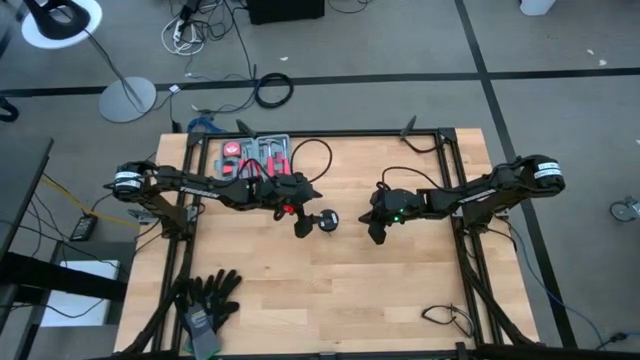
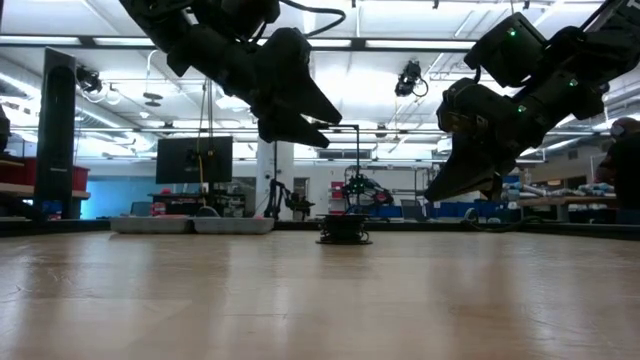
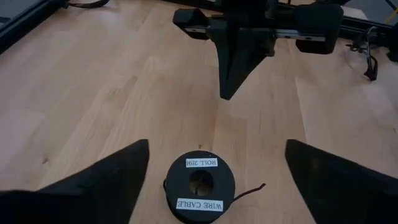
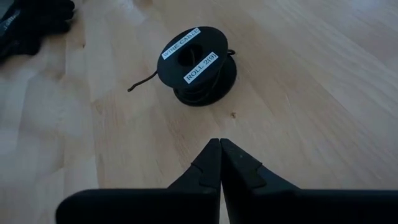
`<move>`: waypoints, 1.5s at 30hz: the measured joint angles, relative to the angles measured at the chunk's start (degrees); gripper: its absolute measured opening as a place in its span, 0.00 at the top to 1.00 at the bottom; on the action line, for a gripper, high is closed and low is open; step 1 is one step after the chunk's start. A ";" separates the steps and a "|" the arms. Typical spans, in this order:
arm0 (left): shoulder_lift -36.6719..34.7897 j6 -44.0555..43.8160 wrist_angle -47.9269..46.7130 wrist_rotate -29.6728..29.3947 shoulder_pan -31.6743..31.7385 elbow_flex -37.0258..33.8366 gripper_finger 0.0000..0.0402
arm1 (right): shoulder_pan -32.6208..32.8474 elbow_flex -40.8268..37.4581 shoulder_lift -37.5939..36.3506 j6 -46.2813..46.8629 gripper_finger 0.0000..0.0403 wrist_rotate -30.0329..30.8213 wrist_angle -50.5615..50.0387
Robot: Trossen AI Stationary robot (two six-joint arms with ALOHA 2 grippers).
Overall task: Coil cords
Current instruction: Uncoil the black wire from the spool
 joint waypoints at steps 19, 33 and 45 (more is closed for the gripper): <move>0.02 -3.04 8.31 -4.12 0.00 -0.02 0.01 | 0.00 0.00 0.00 0.02 0.98 0.02 0.07; 0.07 -13.67 11.23 -8.82 -0.09 -0.04 0.01 | 0.00 0.00 0.00 0.02 0.98 0.04 0.47; 0.07 -2.40 4.76 -4.38 0.11 1.63 0.01 | 0.00 0.00 0.00 0.02 0.98 0.04 0.46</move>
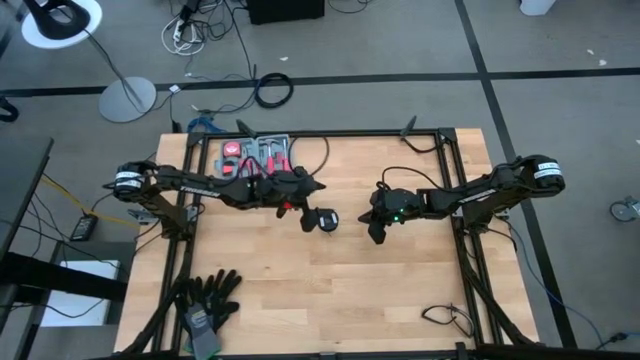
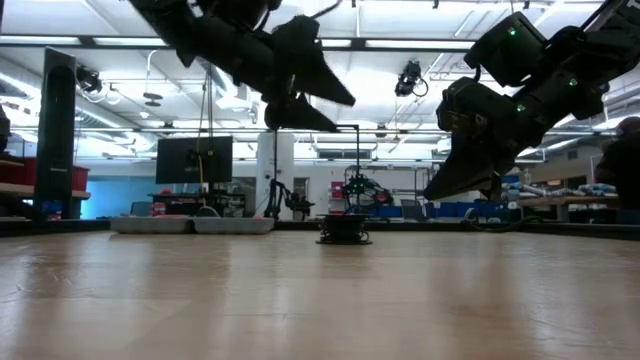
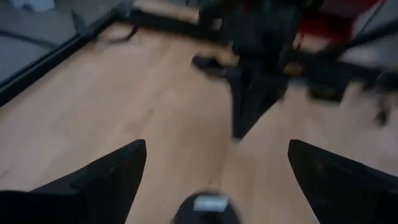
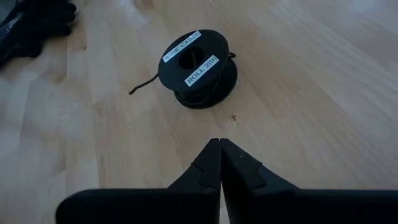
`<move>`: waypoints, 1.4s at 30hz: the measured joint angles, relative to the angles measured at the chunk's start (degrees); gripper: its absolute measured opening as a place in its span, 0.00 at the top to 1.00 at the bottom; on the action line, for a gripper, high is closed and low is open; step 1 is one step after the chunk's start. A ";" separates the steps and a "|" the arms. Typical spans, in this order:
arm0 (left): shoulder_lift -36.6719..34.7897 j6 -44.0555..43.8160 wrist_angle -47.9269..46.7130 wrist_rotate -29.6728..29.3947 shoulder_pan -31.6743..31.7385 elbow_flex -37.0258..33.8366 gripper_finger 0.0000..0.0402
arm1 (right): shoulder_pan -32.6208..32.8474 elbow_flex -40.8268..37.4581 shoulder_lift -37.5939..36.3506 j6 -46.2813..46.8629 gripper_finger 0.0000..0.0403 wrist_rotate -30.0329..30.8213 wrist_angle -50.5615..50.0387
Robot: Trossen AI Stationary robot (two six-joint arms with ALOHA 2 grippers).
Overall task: Coil cords
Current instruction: Uncoil the black wire from the spool
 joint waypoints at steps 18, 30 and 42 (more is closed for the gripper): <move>18.40 13.29 -43.32 -2.01 0.76 25.77 0.01 | 1.06 0.02 0.00 -1.04 0.98 0.04 4.64; 24.13 13.51 -44.05 -1.27 1.29 29.72 0.01 | 1.25 0.02 0.02 -2.56 0.98 0.04 4.67; 24.67 13.89 -44.78 -3.55 1.62 29.61 0.01 | 1.25 0.02 0.02 -2.58 0.98 0.04 5.71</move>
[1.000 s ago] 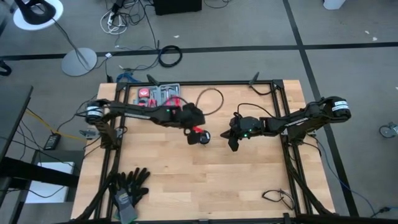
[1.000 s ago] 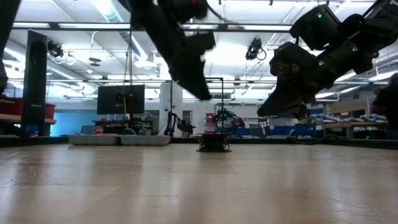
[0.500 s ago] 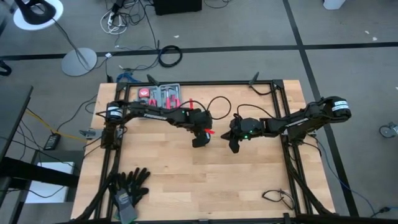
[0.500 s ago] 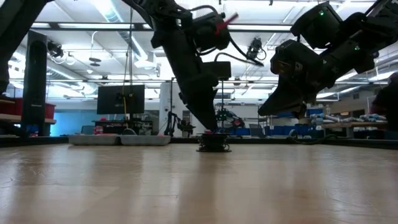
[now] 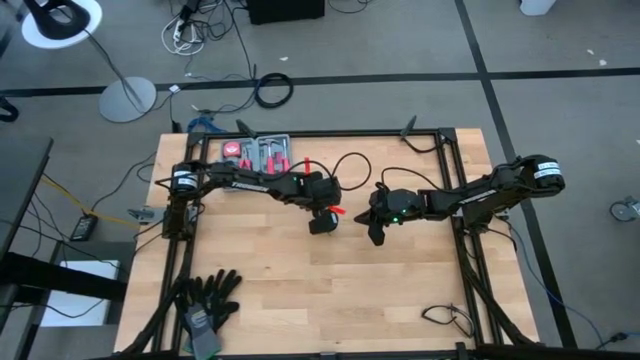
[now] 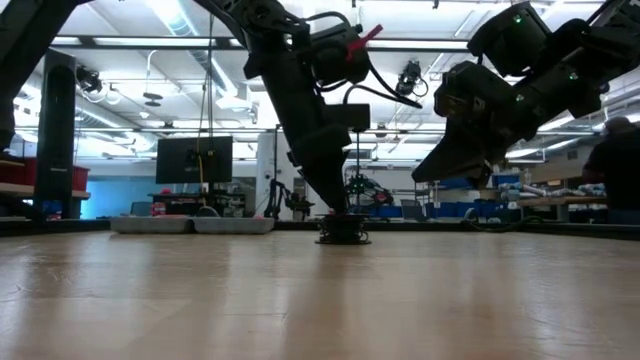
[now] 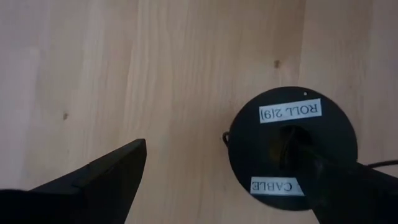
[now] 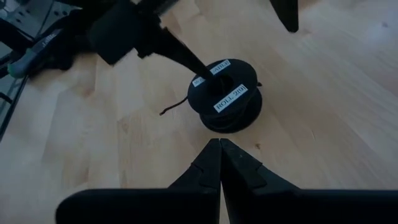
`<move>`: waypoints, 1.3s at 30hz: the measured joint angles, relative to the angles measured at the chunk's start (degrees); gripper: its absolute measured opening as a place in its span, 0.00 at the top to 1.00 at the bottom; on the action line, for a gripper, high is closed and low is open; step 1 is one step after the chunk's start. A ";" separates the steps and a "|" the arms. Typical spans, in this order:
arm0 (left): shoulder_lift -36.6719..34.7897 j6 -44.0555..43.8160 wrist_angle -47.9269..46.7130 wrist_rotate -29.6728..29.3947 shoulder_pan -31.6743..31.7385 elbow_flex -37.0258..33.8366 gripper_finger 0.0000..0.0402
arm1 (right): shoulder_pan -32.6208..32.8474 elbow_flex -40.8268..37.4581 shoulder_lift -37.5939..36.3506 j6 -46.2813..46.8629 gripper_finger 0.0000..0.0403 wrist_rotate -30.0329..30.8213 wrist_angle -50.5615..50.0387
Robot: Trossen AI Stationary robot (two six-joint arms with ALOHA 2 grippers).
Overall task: Coil cords
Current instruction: Uncoil the black wire from the spool
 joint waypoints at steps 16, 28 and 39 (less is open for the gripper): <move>1.06 -1.09 0.82 -0.23 -0.11 0.04 0.01 | 1.55 0.00 0.02 0.28 0.98 -0.95 5.88; 1.06 -1.27 1.46 -0.38 -0.11 0.00 0.01 | 9.62 1.43 7.42 -9.19 0.94 1.63 11.29; 1.06 -1.29 1.60 -0.36 -0.11 0.00 0.01 | 8.81 15.78 20.52 -12.26 0.94 7.61 -0.78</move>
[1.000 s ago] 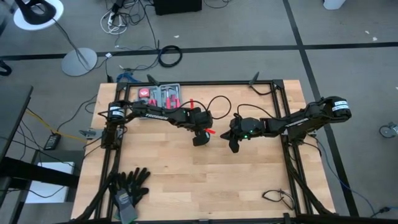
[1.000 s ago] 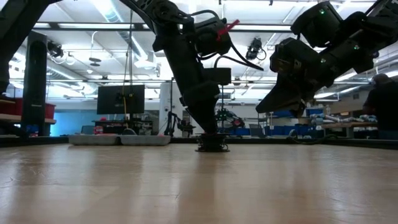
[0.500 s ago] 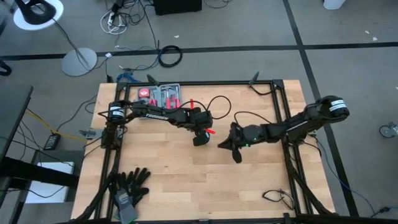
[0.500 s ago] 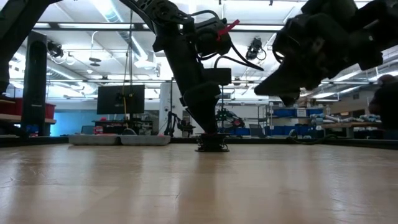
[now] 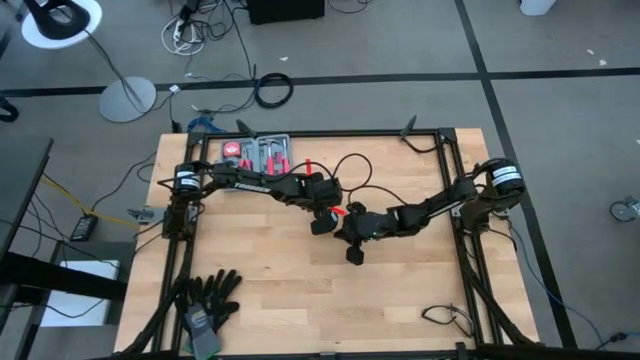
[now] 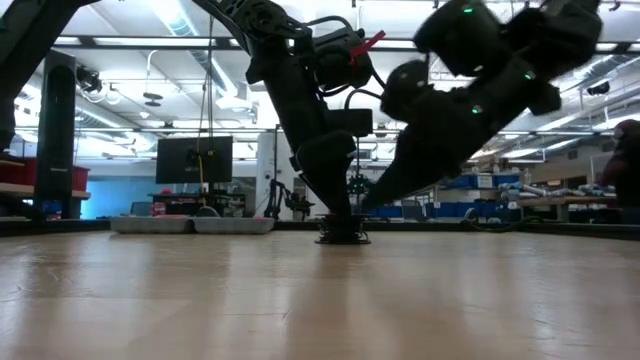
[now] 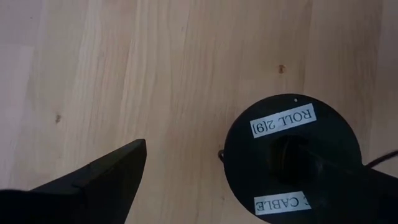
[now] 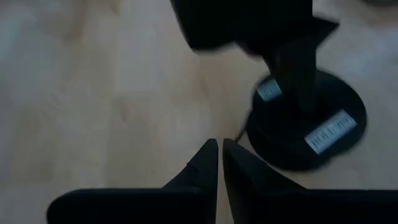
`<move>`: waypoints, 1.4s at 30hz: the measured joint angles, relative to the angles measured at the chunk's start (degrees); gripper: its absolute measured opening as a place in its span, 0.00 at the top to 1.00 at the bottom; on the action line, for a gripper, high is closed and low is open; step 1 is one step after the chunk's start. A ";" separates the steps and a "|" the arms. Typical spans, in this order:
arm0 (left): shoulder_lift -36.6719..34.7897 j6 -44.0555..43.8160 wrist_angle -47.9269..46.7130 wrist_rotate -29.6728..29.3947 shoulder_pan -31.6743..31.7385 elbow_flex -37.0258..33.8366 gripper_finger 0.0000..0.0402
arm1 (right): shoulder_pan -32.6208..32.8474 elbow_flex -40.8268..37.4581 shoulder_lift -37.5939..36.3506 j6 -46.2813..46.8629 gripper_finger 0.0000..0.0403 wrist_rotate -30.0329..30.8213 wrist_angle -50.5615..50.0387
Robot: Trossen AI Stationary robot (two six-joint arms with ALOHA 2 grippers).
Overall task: Coil cords
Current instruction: Uncoil the black wire from the spool
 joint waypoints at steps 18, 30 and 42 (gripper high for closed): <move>0.00 0.23 0.23 0.14 0.00 0.00 0.01 | -0.60 6.91 -0.37 -5.67 0.79 0.20 -15.55; 0.00 0.31 0.20 0.13 0.00 0.00 0.01 | -1.01 6.89 -0.13 -5.71 0.66 1.49 -16.77; 0.00 0.39 0.20 0.13 0.00 0.00 0.01 | -0.99 6.89 -0.55 -6.28 0.66 1.73 -16.67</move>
